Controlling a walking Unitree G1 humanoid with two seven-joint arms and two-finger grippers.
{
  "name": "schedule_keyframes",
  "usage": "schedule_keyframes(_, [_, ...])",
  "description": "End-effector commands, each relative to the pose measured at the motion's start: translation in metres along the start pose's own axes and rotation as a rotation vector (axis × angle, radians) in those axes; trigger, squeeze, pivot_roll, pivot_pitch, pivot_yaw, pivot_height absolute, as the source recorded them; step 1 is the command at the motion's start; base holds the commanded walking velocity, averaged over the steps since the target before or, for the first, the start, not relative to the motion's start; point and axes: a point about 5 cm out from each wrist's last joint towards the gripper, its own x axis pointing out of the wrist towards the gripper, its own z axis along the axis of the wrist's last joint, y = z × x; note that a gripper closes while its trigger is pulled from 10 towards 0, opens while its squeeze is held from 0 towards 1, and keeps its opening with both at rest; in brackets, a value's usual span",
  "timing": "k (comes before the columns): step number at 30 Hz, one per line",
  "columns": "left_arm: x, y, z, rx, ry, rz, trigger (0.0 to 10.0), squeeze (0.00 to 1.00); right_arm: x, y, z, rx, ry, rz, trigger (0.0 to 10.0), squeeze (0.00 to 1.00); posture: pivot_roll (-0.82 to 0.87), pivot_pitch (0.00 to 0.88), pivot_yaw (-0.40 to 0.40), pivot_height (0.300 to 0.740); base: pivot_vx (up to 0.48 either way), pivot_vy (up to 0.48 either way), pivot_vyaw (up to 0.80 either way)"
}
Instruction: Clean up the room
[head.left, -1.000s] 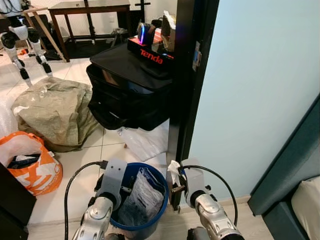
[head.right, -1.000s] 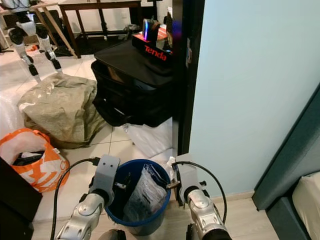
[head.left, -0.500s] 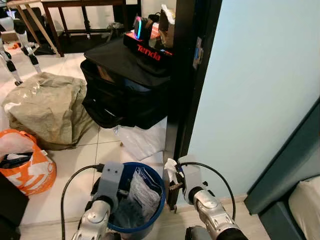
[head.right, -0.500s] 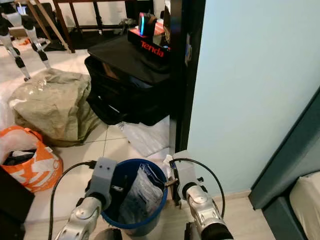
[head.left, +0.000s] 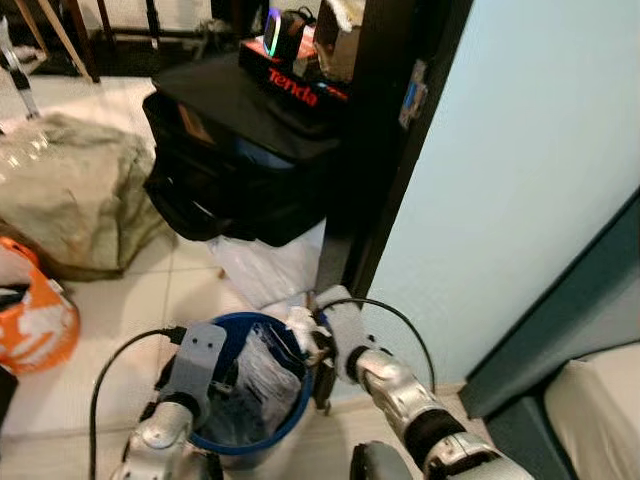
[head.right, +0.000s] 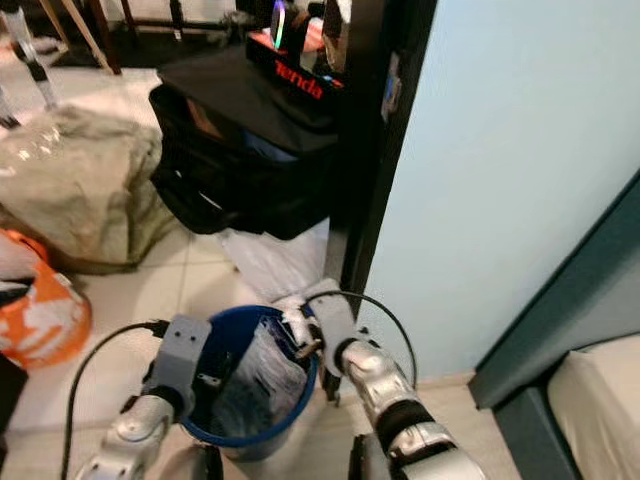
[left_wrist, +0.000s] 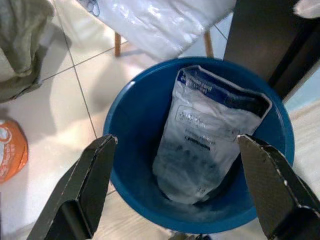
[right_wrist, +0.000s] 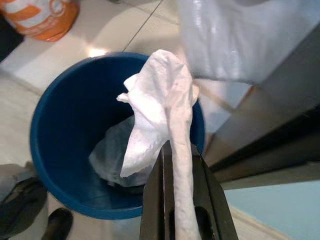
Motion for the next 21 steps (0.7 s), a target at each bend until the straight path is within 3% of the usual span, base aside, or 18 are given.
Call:
schedule_keyframes(1, [-0.003, 0.001, -0.001, 0.063, -0.003, -0.053, 10.0, 0.00, 0.001, 0.003, -0.008, 0.012, 0.054, 0.024, 10.0, 0.00, 0.06, 0.283, -0.149, 0.594, 0.000, 0.000, 0.00])
schedule_keyframes(6, [-0.005, 0.010, 0.006, 0.188, -0.041, -0.132, 10.0, 0.00, 0.006, 0.014, -0.003, 0.028, 0.085, 0.101, 10.0, 0.00, 0.08, 0.304, -0.150, 0.594, 0.000, 0.000, 0.00])
schedule_keyframes(13, [-0.007, 0.011, 0.010, 0.242, -0.067, -0.216, 10.0, 0.00, 0.008, 0.024, -0.004, 0.024, 0.106, 0.173, 10.0, 0.00, 0.08, 0.318, -0.146, 0.594, 0.000, 0.000, 0.00])
schedule_keyframes(17, [-0.010, 0.008, 0.014, 0.230, -0.100, -0.278, 10.0, 0.00, 0.008, 0.027, -0.007, 0.016, 0.118, 0.191, 10.0, 0.00, 0.09, 0.320, -0.143, 0.594, 0.000, 0.000, 0.00])
schedule_keyframes(21, [-0.021, 0.001, 0.020, 0.240, -0.164, -0.405, 10.0, 0.00, 0.008, 0.028, -0.008, 0.000, 0.122, 0.190, 10.0, 0.00, 0.09, 0.324, -0.138, 0.594, 0.000, 0.000, 0.00])
